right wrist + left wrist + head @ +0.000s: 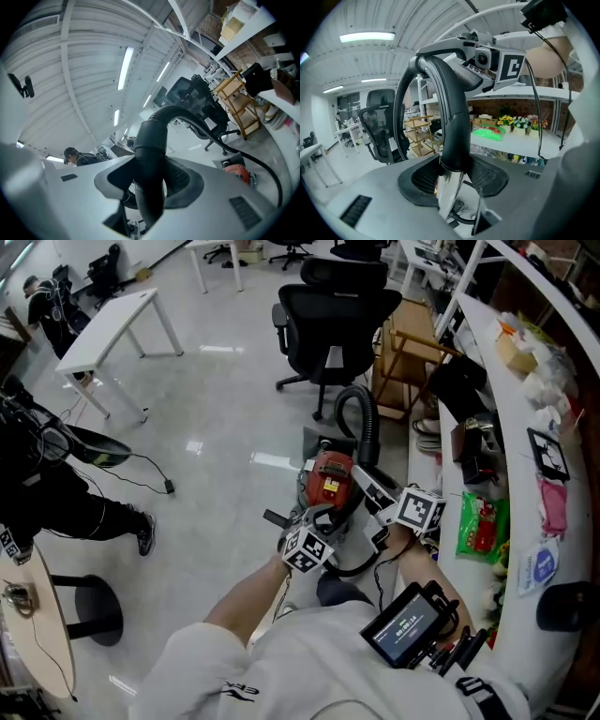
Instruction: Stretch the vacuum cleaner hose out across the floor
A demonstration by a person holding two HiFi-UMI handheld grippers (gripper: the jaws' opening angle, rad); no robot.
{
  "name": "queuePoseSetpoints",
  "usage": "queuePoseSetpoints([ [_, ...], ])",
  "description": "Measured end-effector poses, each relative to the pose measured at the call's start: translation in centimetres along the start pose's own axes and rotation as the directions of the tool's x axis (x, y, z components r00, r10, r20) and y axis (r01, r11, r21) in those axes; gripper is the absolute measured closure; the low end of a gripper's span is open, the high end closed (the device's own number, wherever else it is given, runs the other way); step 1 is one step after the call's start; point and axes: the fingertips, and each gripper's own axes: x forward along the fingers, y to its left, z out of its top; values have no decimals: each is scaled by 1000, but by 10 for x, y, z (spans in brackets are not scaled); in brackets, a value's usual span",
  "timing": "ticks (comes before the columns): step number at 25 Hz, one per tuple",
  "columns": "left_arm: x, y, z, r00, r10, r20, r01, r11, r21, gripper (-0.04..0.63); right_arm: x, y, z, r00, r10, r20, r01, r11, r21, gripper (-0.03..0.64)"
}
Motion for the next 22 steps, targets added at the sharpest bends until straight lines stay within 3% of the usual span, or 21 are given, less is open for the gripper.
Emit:
queuePoseSetpoints([
  [22,-93,-150,-14,982,-190,24,188,981,55,417,-121,77,-88,983,-146,114,142,989,38,442],
])
